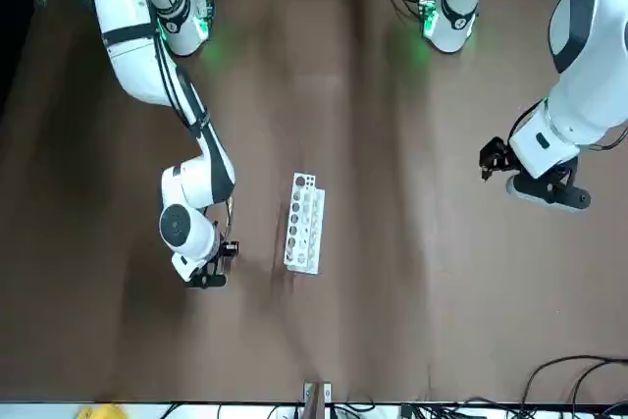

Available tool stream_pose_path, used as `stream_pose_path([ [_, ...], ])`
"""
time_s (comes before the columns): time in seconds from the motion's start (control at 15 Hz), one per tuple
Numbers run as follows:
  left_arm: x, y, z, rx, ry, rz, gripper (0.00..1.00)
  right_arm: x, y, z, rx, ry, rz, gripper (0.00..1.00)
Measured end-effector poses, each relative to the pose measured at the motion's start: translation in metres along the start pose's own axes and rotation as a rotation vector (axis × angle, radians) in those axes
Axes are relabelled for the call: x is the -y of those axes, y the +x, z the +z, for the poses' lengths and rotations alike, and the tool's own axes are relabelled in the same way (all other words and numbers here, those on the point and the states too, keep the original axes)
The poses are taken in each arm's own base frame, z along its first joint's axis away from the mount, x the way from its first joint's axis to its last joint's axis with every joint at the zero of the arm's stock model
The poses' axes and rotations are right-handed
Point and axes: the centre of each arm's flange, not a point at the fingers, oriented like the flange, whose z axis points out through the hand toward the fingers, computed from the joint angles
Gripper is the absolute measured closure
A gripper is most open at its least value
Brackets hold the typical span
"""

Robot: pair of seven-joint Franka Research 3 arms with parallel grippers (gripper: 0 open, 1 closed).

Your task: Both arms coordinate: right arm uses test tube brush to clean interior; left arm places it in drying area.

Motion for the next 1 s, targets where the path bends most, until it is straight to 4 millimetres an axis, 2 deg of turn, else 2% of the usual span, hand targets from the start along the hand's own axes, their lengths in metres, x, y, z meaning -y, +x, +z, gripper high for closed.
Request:
stream_pose_path([
  [0.4, 0.008, -0.008, -0.004, 0.038, 0.000, -0.015, 0.01, 0.000, -0.004, 0.007, 0.031, -0.008, 0.005, 0.51],
  [0.47, 0.009, -0.010, -0.004, 0.052, 0.000, -0.017, 0.01, 0.000, -0.004, 0.009, 0.033, -0.009, 0.011, 0.56],
  [0.73, 0.012, -0.016, -0.008, 0.073, 0.022, -0.018, 0.01, -0.001, -0.003, 0.009, 0.032, -0.010, 0.022, 0.62],
  [1.0, 0.012, -0.016, -0.008, 0.076, 0.023, -0.017, 0.01, 0.001, -0.003, 0.008, 0.031, -0.010, 0.056, 0.98],
])
